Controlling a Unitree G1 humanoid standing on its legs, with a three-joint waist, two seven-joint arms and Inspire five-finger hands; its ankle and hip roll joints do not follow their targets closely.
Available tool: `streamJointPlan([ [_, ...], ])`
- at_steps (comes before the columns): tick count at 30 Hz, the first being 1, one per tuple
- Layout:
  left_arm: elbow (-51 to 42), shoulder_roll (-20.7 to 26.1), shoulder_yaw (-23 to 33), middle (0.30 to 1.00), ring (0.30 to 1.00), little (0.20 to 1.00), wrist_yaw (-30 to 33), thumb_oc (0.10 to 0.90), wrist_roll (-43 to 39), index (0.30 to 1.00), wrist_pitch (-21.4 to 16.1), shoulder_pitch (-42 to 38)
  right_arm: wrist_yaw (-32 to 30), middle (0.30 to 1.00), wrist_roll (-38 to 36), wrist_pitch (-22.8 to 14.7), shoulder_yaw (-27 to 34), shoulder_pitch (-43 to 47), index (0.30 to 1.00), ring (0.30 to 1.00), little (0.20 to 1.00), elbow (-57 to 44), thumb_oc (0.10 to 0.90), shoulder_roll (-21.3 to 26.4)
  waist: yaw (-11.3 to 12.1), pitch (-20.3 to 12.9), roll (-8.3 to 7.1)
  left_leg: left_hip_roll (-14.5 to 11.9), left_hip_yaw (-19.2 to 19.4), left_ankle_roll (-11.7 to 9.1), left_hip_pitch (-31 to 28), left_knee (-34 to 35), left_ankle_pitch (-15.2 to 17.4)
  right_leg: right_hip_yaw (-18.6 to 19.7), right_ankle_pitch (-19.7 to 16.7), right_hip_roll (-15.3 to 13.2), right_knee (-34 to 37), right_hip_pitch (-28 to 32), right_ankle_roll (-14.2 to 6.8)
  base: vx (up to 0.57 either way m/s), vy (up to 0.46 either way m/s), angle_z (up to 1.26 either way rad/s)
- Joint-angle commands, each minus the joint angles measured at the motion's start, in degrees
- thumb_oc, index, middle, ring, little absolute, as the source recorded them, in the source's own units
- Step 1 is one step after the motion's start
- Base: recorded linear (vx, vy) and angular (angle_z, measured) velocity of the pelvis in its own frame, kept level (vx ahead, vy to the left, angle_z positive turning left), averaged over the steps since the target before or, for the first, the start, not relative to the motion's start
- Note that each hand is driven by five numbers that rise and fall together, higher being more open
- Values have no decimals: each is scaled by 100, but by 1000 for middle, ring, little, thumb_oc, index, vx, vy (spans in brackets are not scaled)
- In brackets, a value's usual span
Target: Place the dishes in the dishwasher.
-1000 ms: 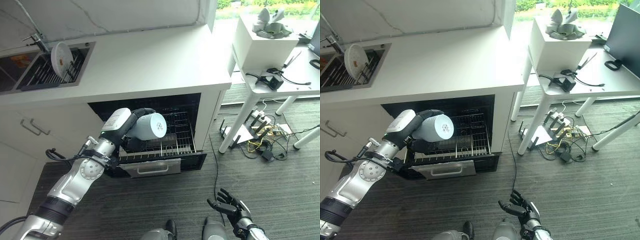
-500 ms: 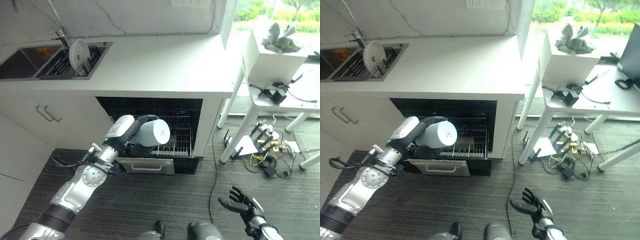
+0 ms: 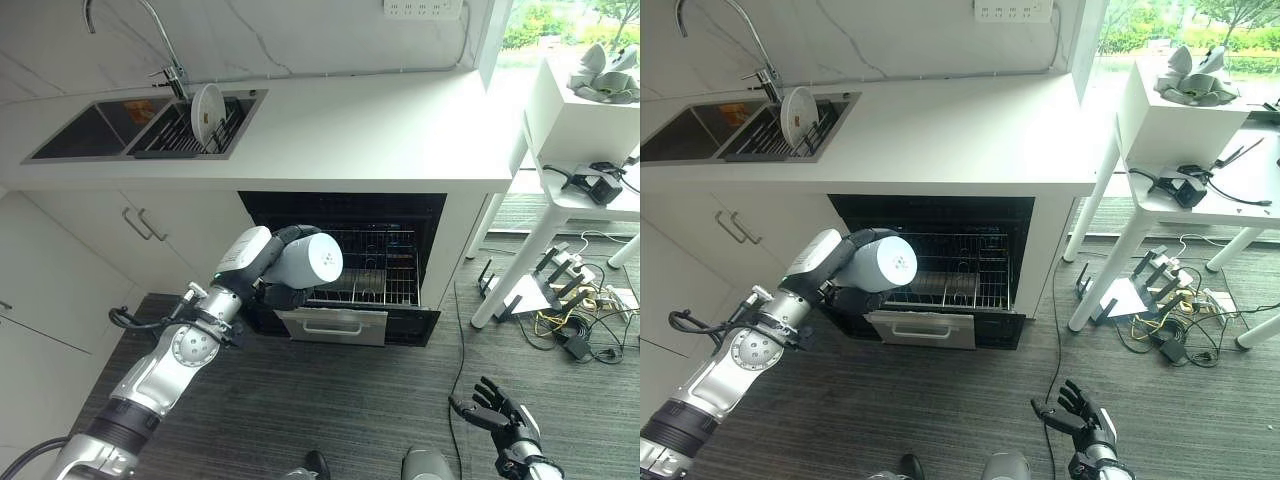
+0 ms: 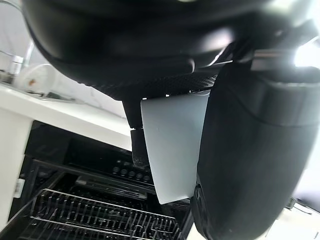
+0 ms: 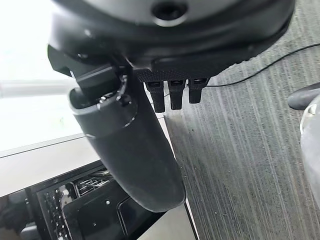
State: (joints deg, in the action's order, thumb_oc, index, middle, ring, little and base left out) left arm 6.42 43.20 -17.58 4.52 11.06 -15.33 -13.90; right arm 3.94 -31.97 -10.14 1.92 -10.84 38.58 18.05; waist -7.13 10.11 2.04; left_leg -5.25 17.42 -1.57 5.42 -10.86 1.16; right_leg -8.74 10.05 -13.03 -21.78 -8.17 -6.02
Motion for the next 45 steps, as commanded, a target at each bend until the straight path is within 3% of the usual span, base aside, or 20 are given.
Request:
streamJointPlan([
  [1,-460,-335,710,300,300,300,123,400,-1070,300,-400,-474,-101,900,-235,-839,370,251,900,900,900,-823,800,239,-42,-187,-106,-343,-290,-141,19,-633,1170,-270,61,-135,459,418,-484,15,-41,-13],
  [6,-456,-1066,781,300,300,300,-270,400,-1999,300,-269,-80,-261,900,82,-1314,688,173,900,900,900,-2189,800,253,-150,-208,-204,-339,-237,-115,-39,-633,1222,-58,44,-103,459,270,-516,1,-82,-17],
  [7,-434,-1243,762,300,300,300,-238,400,-2069,300,-456,-26,-371,900,189,-1395,795,163,900,900,900,-2636,800,294,-210,-223,-223,-356,-173,-111,-57,-633,1239,-24,39,-100,459,233,-526,-54,-78,-44],
  [8,-397,-1403,719,300,300,300,-250,400,-2028,300,-965,-46,-557,900,576,-1548,883,165,900,900,900,-3024,800,372,-287,-218,-238,-376,-99,-104,-108,-633,1262,26,37,-86,459,222,-529,-39,-51,-36],
  [10,-377,-1442,685,300,300,300,-49,400,-2001,300,-1099,-96,-705,900,1137,-1720,918,137,900,900,900,-3295,800,544,-358,-217,-242,-388,-41,-107,-165,-633,1308,67,46,-88,459,225,-543,-28,-13,-23],
  [13,-369,-1483,697,300,300,300,202,400,-2092,300,-1116,-124,-643,900,1294,-1856,925,131,900,900,900,-3710,800,688,-439,-246,-242,-404,42,-100,-189,-633,1307,147,1,-74,459,163,-541,-31,-6,-24],
  [18,-224,-1810,636,300,300,300,957,400,-2224,300,-1278,-100,-45,900,1006,-2078,811,161,900,900,900,-4631,800,1008,-568,-302,-284,-483,226,-118,-337,-633,1373,254,-1,-57,459,169,-557,-12,-18,-36],
  [19,-191,-1910,576,300,300,300,1154,400,-1965,300,-1382,-151,484,900,591,-2064,735,226,900,900,900,-4957,800,1073,-589,-339,-306,-511,268,-133,-335,-633,1356,279,-27,-49,459,134,-544,-38,-19,-14],
  [22,-290,-2000,377,300,300,300,1755,400,-1266,300,-1579,-135,891,900,119,-1712,300,447,900,900,900,-5506,800,1036,-529,-379,-326,-526,245,-163,-364,-633,1392,294,6,-33,459,169,-538,-24,-20,-9],
  [26,-375,-2057,124,300,300,300,2470,400,-719,300,-1588,-177,884,900,-217,-1325,-207,709,900,900,900,-5612,800,1020,-405,-430,-358,-471,141,-160,-333,-633,1387,311,10,-14,459,168,-508,4,-9,2],
  [32,-455,-2087,-162,300,300,300,2925,400,-161,300,-1558,-158,1214,900,-524,-923,-774,1066,900,900,900,-5689,800,840,-142,-444,-405,-453,37,-161,-346,-633,1398,81,41,-81,459,240,-485,-10,-17,5],
  [41,-433,-2188,-393,300,300,300,3524,400,87,300,-1532,-73,917,900,-487,-623,-1342,1497,900,900,900,-5633,800,718,159,-443,-442,-508,-139,-229,-270,-633,1363,-230,114,-109,459,392,-433,2,-27,21],
  [45,-410,-2273,-539,300,300,300,3492,400,124,300,-1580,-38,687,900,-402,-594,-1623,1781,900,900,900,-5598,800,646,335,-425,-460,-504,-237,-244,-241,-633,1344,-349,145,-126,459,468,-410,20,-33,18],
])
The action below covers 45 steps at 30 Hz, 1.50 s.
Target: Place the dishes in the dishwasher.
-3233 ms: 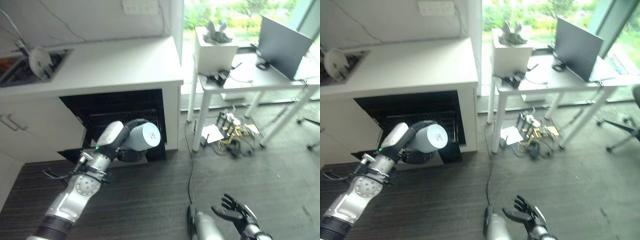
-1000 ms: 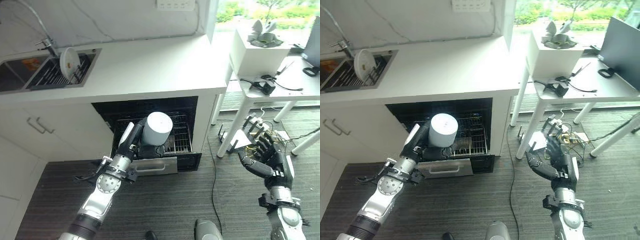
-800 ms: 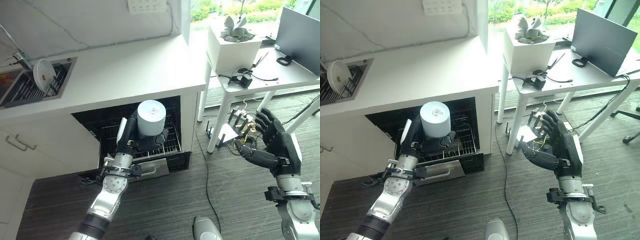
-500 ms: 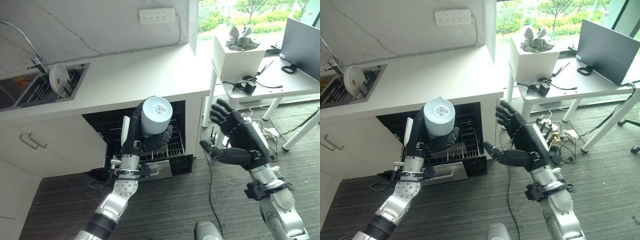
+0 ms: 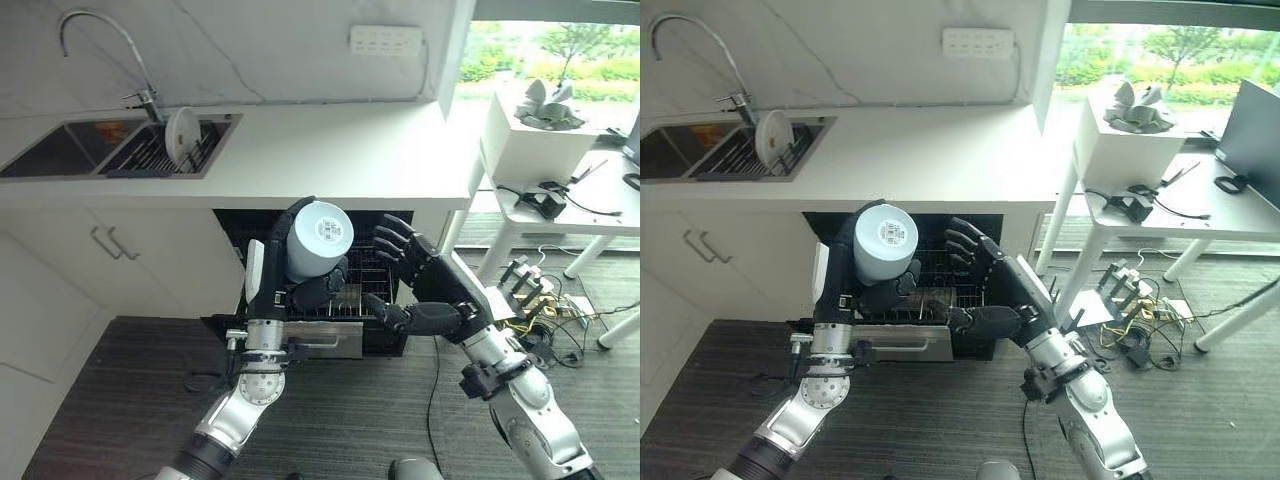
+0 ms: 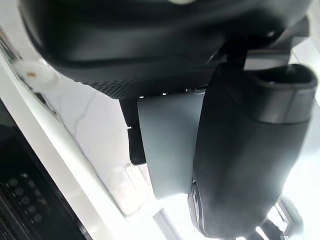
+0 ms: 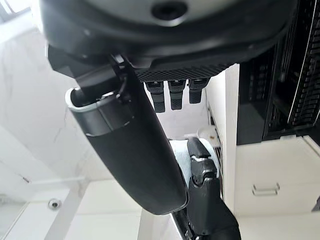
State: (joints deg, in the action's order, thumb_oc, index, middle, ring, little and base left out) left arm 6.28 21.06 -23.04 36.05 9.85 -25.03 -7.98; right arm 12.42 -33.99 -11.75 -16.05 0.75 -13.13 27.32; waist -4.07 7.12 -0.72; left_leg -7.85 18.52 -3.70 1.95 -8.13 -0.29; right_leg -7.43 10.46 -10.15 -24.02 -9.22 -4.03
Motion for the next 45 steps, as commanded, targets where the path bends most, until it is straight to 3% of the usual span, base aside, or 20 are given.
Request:
streamJointPlan([
  [1,-395,-68,-18,300,300,300,332,400,234,300,-598,-619,-177,900,-194,-429,140,652,900,900,900,-436,800,-291,52,-120,-187,-246,-358,-32,109,-905,1489,-498,107,-417,683,582,-607,11,-33,23],
  [15,-238,-179,-335,300,300,300,468,400,206,300,-593,-619,-368,900,-206,-122,-401,1365,900,900,900,-328,800,-528,403,-81,-188,-140,-678,-29,185,-905,1473,-706,181,-424,683,780,-543,16,-17,11],
  [22,-148,-255,-520,300,300,300,845,400,175,300,-483,-722,-804,900,-62,-34,-730,1829,900,900,900,-9,800,-806,594,-9,-160,-120,-802,-36,153,-905,1426,-837,216,-425,683,957,-503,38,-25,19],
  [35,-83,-384,-746,300,300,300,1481,400,476,300,-529,-950,-1276,900,45,-18,-1181,2396,900,900,900,446,800,-1054,748,92,-185,-92,-949,-41,191,-905,1403,-879,212,-423,683,998,-515,19,-21,2],
  [45,-4,-489,-894,300,300,300,1700,400,601,300,-578,-1016,-1258,900,36,142,-1562,2646,900,900,900,560,800,-1273,849,115,-226,-46,-976,-16,182,-905,1415,-908,192,-454,683,1031,-530,11,-6,4],
])
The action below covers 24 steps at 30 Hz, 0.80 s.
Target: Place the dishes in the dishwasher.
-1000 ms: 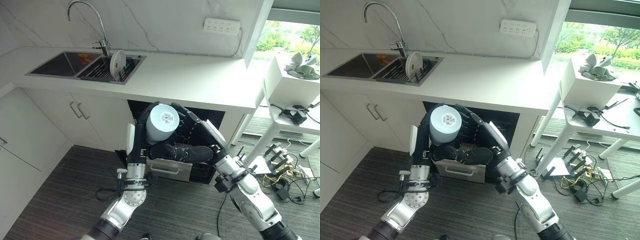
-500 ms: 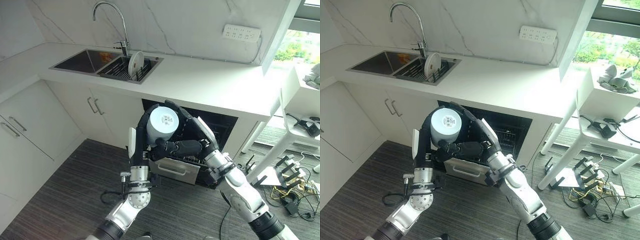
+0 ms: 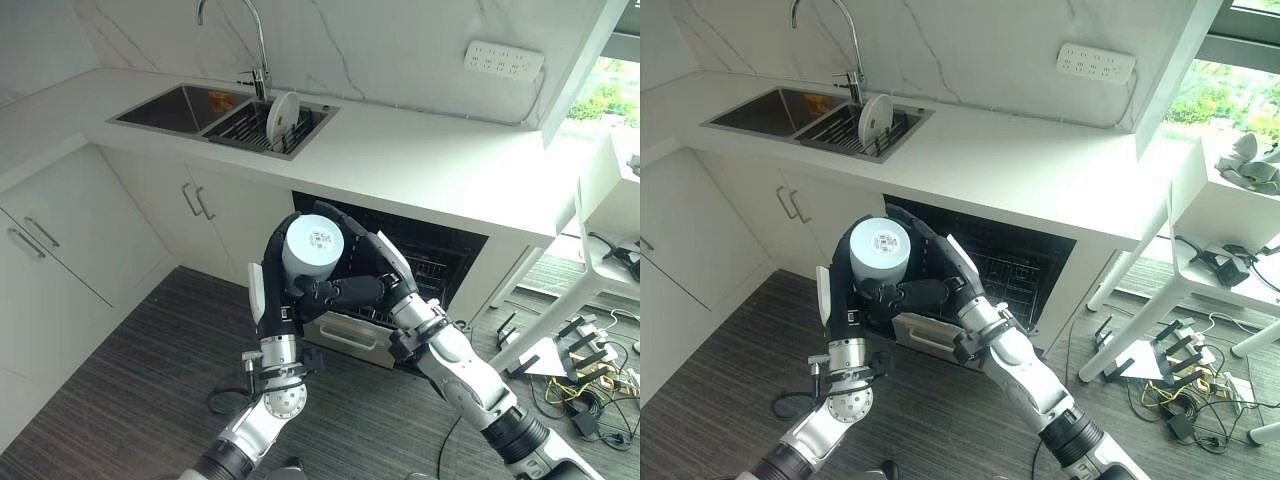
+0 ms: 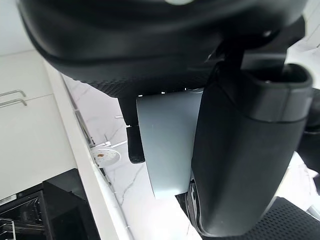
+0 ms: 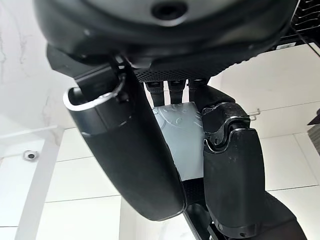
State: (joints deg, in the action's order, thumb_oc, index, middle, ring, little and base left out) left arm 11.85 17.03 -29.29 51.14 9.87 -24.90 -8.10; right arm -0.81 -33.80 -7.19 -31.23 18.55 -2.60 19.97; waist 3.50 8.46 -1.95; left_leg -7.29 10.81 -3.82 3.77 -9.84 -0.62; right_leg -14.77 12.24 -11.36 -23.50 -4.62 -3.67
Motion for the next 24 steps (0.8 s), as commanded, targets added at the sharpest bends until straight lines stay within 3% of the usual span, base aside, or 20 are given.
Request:
streamJointPlan([
  [1,-536,-93,-276,300,300,300,207,400,599,300,-600,-1012,72,900,48,-286,-85,872,900,900,900,-487,800,-562,102,-14,-105,-101,-207,-3,-2,-735,1443,-178,9,-331,631,577,-566,0,0,0],
  [2,-505,-111,-300,300,300,300,220,400,630,300,-630,-1013,-4,900,135,-247,-180,908,900,900,900,-447,800,-600,136,-7,-116,-98,-217,7,-3,-735,1440,-192,3,-331,631,588,-568,0,0,0],
  [3,-486,-117,-320,300,300,300,216,400,637,300,-619,-1021,-20,745,128,-269,-205,925,745,745,745,-417,696,-609,143,-7,-121,-100,-221,8,-1,-735,1441,-196,-1,-330,631,586,-573,0,0,0],
  [4,-491,-102,-335,300,300,300,211,400,638,300,-636,-1012,2,502,157,-288,-212,936,502,502,502,-409,535,-610,155,6,-128,-98,-230,14,7,-735,1445,-200,-5,-326,631,581,-575,-10,-19,5],
  [5,-500,-98,-342,300,300,300,215,400,661,300,-641,-1014,23,345,205,-306,-212,940,345,345,345,-405,430,-612,160,14,-132,-100,-229,14,13,-735,1445,-205,-4,-327,631,579,-578,-22,-26,7],
  [6,-517,-95,-367,300,300,300,201,400,683,300,-647,-1013,28,300,323,-342,-240,981,300,300,300,-402,400,-604,174,18,-137,-93,-231,17,17,-735,1446,-209,-11,-328,631,575,-583,-19,-18,6],
  [17,-470,-20,-492,300,300,300,17,400,705,300,-463,-1066,-205,300,349,-473,-312,1054,300,300,300,-347,400,-616,179,39,-118,-66,-212,38,28,-735,1449,-218,-55,-358,631,547,-610,-4,1,2],
  [18,-454,-8,-496,352,352,352,-8,435,700,352,-456,-1051,-257,300,358,-491,-299,1044,300,300,300,-352,400,-616,177,43,-115,-63,-207,44,24,-735,1454,-222,-58,-363,631,549,-611,0,0,0],
  [19,-443,-2,-513,900,900,900,-22,800,699,900,-437,-1050,-344,300,386,-523,-288,1032,300,300,300,-368,400,-614,172,44,-113,-61,-196,49,27,-735,1452,-223,-63,-370,631,546,-615,0,0,0],
  [24,-444,31,-517,900,900,900,-159,800,595,900,-264,-894,-1260,300,400,-1288,279,786,300,300,300,-433,400,-535,56,59,-53,-85,-119,54,-8,-735,1459,-172,-52,-366,631,535,-615,37,81,0],
])
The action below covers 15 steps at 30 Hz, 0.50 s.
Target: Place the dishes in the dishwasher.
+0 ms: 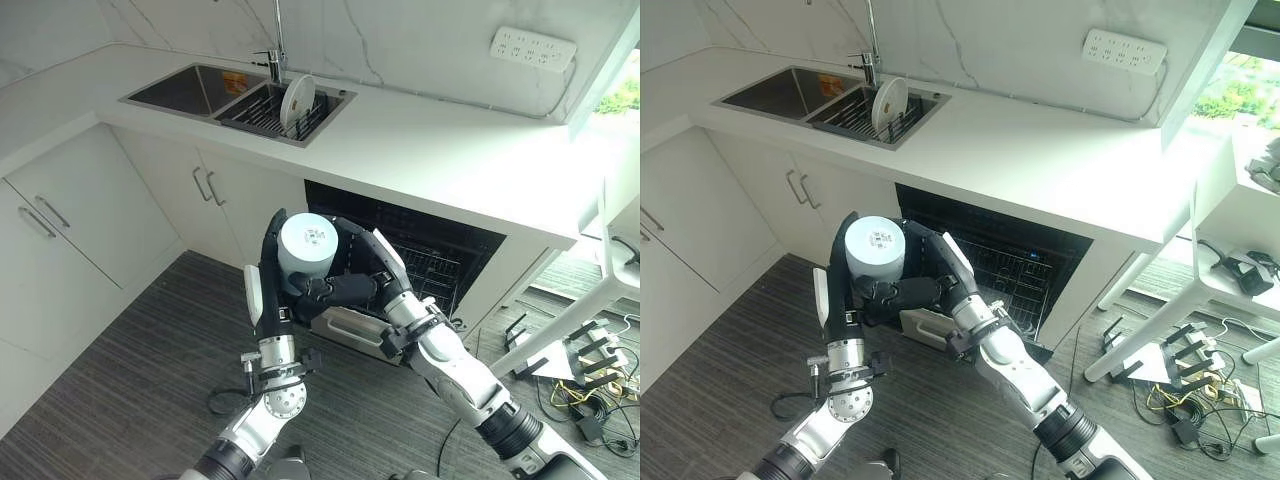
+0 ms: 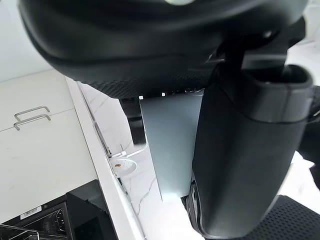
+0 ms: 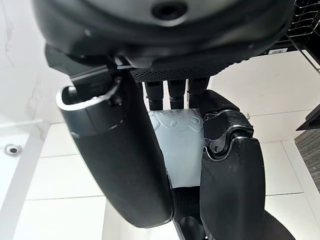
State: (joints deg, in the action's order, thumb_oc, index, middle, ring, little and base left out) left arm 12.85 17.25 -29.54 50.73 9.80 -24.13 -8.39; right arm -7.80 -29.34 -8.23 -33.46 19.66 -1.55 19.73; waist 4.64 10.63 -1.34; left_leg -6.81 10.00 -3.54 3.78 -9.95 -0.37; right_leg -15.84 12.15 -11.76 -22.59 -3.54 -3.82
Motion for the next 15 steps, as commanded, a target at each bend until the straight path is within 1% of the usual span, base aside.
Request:
streamJointPlan([
  [1,-541,12,-481,900,900,900,-121,800,578,900,-344,-838,-588,300,-151,-1226,589,635,300,300,300,-564,400,-496,-77,-156,-106,-141,-16,23,-17,-724,1433,-67,-39,-329,540,429,-599,33,104,-2],
  [4,-589,15,-472,900,900,900,-63,800,571,900,-340,-748,-664,300,-405,-1378,797,502,300,300,300,-638,400,-501,-122,-139,-77,-176,92,22,-59,-724,1426,-130,-52,-400,540,455,-612,48,166,-6],
  [6,-610,8,-485,900,900,900,3,800,577,900,-262,-742,-604,300,-269,-1348,855,429,300,300,300,-624,400,-523,-149,-135,-64,-147,181,61,-116,-724,1443,-192,-86,-487,540,494,-644,62,176,-17],
  [9,-576,5,-509,900,900,900,6,800,593,900,-262,-773,-664,300,-119,-1384,881,397,300,300,300,-628,400,-505,-173,-127,-71,-81,239,140,-164,-724,1477,-217,-132,-566,540,530,-682,50,133,-16],
  [11,-559,4,-544,900,900,900,-37,800,606,900,-269,-811,-781,300,26,-1499,928,342,300,300,300,-609,400,-483,-199,-119,-76,18,225,227,-191,-724,1511,-170,-169,-579,540,549,-713,82,202,-6],
  [12,-511,33,-582,900,900,900,-104,800,583,900,-285,-867,-904,300,12,-1654,1019,289,300,300,300,-578,400,-428,-259,-100,-71,197,122,367,-216,-724,1587,-20,-196,-514,540,573,-726,88,212,-4],
  [13,-510,37,-581,900,900,900,-116,800,581,900,-282,-872,-908,300,5,-1670,1035,279,300,300,300,-576,400,-422,-265,-96,-70,221,108,387,-222,-724,1597,-5,-204,-506,540,578,-728,85,212,-4],
  [15,-524,62,-560,900,900,900,-214,800,552,900,-215,-879,-855,300,-81,-1712,1137,218,300,300,300,-553,400,-407,-317,-68,-36,353,44,515,-267,-724,1649,61,-250,-417,540,615,-719,63,165,0],
])
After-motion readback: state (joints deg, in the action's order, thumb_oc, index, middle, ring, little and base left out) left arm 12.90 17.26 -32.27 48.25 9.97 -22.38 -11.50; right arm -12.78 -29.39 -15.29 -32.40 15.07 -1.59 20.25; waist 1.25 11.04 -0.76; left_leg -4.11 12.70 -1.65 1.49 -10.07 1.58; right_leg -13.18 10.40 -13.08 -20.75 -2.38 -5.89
